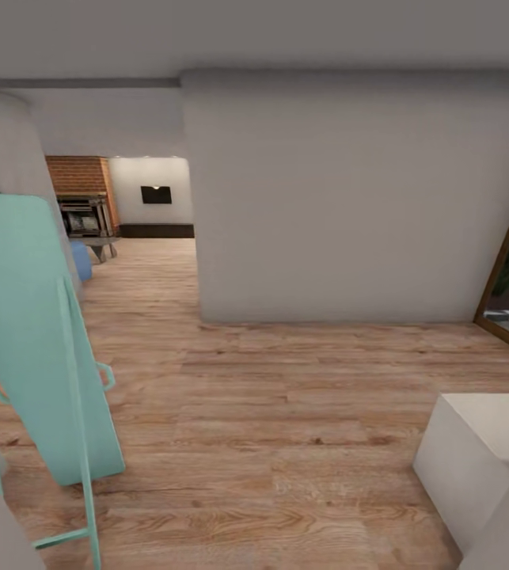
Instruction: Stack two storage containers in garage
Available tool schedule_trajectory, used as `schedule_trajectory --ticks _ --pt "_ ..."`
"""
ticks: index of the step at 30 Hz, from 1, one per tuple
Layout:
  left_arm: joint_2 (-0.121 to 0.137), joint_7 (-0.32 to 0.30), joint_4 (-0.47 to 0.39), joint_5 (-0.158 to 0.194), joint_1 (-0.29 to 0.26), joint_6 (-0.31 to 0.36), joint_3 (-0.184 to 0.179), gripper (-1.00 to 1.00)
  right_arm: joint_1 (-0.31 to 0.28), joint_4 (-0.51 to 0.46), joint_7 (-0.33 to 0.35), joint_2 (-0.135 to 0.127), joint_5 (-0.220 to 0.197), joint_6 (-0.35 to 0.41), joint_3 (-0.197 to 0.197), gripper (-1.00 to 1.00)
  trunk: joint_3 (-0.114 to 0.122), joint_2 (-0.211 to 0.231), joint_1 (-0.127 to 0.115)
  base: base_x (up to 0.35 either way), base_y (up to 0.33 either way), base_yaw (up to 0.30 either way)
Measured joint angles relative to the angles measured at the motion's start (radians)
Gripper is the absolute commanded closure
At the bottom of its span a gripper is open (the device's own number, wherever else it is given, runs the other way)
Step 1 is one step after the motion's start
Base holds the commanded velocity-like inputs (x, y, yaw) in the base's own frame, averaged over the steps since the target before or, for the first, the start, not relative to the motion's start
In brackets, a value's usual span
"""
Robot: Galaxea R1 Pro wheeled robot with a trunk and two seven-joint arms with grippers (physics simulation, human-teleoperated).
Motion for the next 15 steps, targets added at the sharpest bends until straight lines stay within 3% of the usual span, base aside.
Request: schedule_trajectory --ticks 15 --pt "-0.001 0.0 0.0 0.0 0.0 -0.001 0.0 -1.0 0.0 0.0 0.0 0.0 0.0 0.0 0.0 -1.0 0.0 0.0 0.0 0.323 0.0 0.0"
